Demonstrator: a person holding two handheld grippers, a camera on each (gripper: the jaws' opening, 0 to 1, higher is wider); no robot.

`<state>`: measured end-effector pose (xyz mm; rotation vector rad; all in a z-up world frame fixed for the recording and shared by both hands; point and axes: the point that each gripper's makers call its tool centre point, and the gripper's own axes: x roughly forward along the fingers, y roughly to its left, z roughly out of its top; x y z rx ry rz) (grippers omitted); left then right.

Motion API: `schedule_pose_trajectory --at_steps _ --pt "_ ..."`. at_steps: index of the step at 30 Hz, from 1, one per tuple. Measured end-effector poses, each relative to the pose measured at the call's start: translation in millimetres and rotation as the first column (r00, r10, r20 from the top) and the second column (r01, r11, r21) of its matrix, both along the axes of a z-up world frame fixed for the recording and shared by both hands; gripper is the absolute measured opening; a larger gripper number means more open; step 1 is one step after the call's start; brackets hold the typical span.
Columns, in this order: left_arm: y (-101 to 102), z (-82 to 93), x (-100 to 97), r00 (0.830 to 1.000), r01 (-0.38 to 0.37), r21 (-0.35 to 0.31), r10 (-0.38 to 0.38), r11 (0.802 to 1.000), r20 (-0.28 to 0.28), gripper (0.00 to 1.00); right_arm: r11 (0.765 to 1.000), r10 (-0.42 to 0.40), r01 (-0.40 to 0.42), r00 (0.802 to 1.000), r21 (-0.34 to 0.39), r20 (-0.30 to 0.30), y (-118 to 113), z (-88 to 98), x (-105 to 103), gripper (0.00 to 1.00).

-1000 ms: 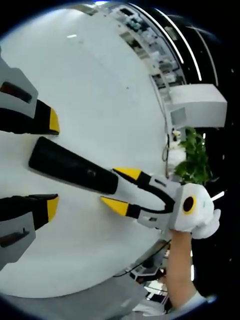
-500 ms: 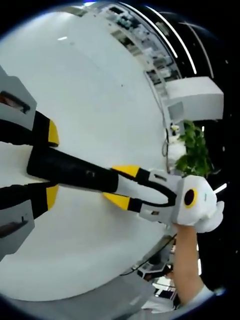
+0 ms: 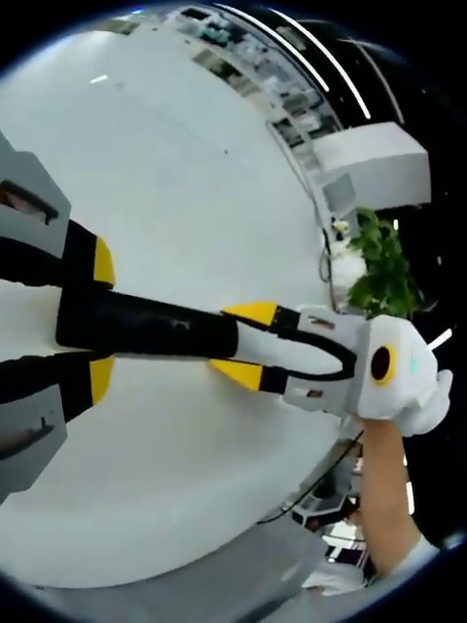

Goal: Press the specified remote control buttons in sequence, fully releasing each button before pressing the next.

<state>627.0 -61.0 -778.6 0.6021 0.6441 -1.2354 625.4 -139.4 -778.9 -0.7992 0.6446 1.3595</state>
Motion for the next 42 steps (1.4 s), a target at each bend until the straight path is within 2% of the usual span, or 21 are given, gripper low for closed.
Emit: schedule_pose_trajectory --at_steps 8,20,27,35,38,42 --pt "-2.5 -0.4 -7.5 1.0 0.008 0.003 -0.008 1.0 0.007 0.24 1.0 0.004 -0.004 1.0 -0.008 0.0 -1.7 0.7 -7.6 0.19" --pt "-11.7 11.7 -41.0 1.0 0.018 -0.015 -0.017 1.0 0.023 0.24 1.0 0.001 -0.001 1.0 -0.003 0.006 -10.7 10.6 -36.6 0.19" --pt "-13.3 18.6 -72.5 0.999 0.022 -0.018 -0.021 1.0 0.025 0.24 1.0 -0.001 0.001 1.0 0.012 0.004 -11.9 14.8 -66.1 0.19" --pt "-15.4 14.9 -111.9 0.999 0.034 -0.012 -0.034 0.999 0.0 0.24 1.0 -0.008 0.008 1.0 0.025 -0.013 -14.0 11.3 -104.1 0.19" --pt "-17.1 12.5 -120.7 0.999 0.042 -0.009 -0.042 0.999 -0.008 0.24 1.0 -0.009 0.01 1.0 0.023 -0.023 -16.3 8.2 -116.6 0.19" --pt "-18.8 10.6 -127.5 0.999 0.046 -0.008 -0.046 0.999 -0.012 0.24 1.0 -0.017 0.018 0.999 0.023 -0.028 -18.9 7.0 -123.2 0.19"
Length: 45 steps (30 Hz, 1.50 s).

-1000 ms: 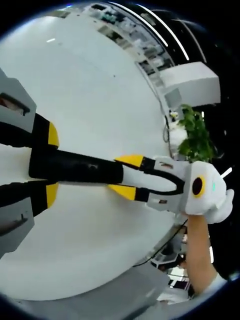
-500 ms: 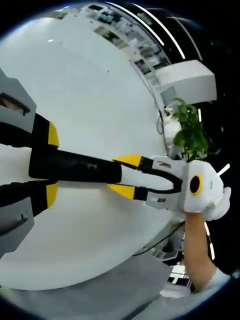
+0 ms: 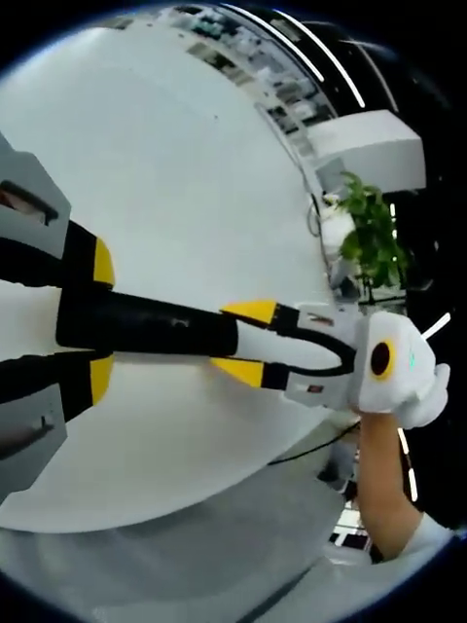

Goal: Press the specified remote control buttons in sequence, fully releasing each button before pressing the next.

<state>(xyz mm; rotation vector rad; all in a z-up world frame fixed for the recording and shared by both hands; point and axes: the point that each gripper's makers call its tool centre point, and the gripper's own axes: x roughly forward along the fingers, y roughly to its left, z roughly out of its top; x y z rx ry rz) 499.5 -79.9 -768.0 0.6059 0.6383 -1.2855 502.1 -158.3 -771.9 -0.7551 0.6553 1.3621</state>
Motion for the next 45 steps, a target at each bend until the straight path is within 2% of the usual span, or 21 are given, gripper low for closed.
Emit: schedule_pose_trajectory --at_steps 18,25,45 --pt "1.3 -8.8 -10.1 1.0 -0.002 0.047 0.003 0.999 -0.013 0.24 1.0 0.008 -0.008 1.0 -0.016 -0.002 -0.3 -7.7 -10.0 0.2" --pt "0.1 -8.6 -11.6 1.0 0.003 0.042 -0.002 0.999 -0.016 0.24 1.0 0.013 -0.013 1.0 -0.021 -0.008 -1.4 -9.3 -10.9 0.2" --pt "-0.8 -11.5 -13.1 0.999 0.034 0.062 -0.034 0.998 0.008 0.23 0.997 0.039 -0.04 0.999 -0.064 -0.004 -1.4 -9.8 -12.7 0.2"
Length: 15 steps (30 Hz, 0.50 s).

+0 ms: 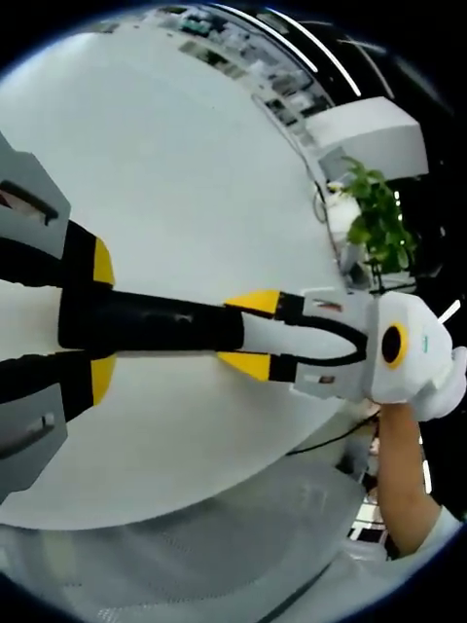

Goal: Press the specified remote control buttons in sequence, fully releasing each button before pressing the next.

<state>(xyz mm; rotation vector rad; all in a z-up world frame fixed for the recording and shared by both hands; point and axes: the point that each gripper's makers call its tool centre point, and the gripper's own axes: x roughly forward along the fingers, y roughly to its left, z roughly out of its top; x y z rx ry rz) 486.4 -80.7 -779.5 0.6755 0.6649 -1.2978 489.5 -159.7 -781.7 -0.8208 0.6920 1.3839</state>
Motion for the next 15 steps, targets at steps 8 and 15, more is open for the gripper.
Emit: schedule_pose_trajectory --at_steps 8,15 --pt "0.5 0.3 0.1 1.0 -0.001 0.005 0.001 1.0 -0.004 0.23 1.0 -0.003 0.003 1.0 -0.007 -0.004 -0.2 -0.4 0.6 0.2" --pt "1.0 0.5 0.7 1.0 -0.001 0.003 0.001 1.0 -0.005 0.23 1.0 -0.004 0.004 1.0 -0.009 -0.003 -0.3 -0.6 1.0 0.21"
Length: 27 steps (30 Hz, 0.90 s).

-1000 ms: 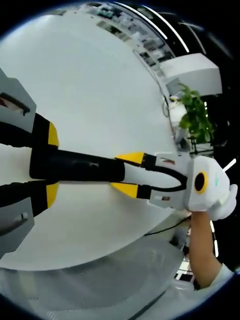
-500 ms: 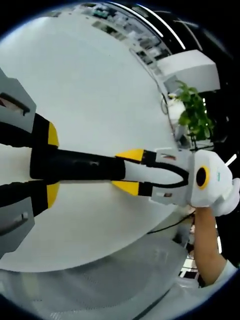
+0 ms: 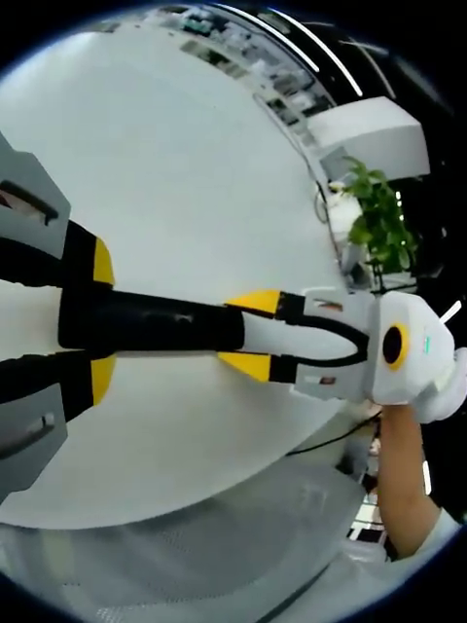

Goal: Press the specified remote control buttons in sequence, fully releasing each button before pressing the next.

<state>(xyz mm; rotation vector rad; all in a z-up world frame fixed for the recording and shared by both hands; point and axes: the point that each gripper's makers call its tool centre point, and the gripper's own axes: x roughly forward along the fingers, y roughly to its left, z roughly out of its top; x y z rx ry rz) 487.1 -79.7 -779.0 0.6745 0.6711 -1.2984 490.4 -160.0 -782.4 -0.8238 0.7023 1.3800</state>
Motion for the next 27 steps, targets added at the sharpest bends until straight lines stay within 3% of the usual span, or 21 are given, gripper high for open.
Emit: schedule_pose_trajectory --at_steps 15,27 --pt "0.8 0.4 0.3 1.0 0.001 -0.015 -0.001 1.0 0.001 0.24 1.0 0.008 -0.008 1.0 -0.01 0.013 -1.2 0.5 0.6 0.21" --pt "0.8 1.0 -0.2 1.0 0.003 -0.023 -0.003 1.0 0.001 0.24 1.0 -0.004 0.004 0.999 0.001 0.032 -7.8 14.0 0.1 0.18"
